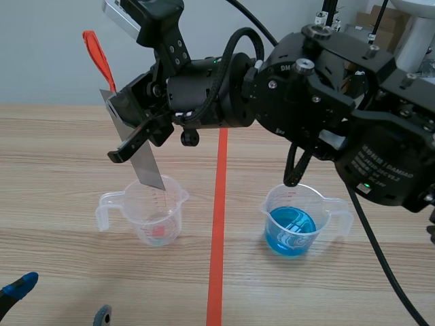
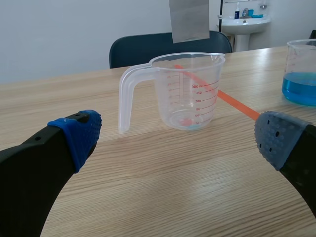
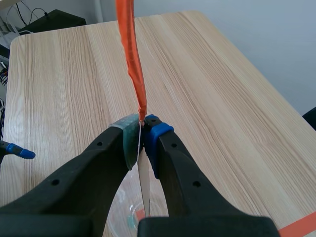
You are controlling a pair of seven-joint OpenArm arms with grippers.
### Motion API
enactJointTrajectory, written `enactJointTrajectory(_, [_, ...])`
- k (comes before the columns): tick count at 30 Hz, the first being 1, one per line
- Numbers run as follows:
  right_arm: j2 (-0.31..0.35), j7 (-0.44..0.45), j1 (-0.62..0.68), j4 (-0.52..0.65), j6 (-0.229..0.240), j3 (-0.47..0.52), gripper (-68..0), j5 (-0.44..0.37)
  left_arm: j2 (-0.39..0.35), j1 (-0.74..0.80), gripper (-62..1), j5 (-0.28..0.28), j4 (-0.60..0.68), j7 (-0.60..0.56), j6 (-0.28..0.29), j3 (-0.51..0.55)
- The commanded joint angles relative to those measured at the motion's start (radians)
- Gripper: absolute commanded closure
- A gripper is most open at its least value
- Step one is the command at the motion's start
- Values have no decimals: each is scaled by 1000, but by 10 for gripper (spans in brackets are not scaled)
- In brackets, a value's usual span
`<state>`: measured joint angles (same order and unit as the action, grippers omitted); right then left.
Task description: Do the redox reaction experiment. move the plate over the left beaker
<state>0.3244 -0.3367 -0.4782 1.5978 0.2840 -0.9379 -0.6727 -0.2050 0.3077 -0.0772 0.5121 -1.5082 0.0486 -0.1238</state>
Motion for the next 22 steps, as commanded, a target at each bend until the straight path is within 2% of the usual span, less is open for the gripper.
enactJointTrajectory(1, [0, 29, -20, 15, 0, 5, -6, -8, -9, 8, -623, 6, 13, -46, -1, 1])
enactJointTrajectory(22, [0, 30, -11, 15, 0, 5, -6, -8, -9, 8, -623, 6, 13, -46, 0, 1])
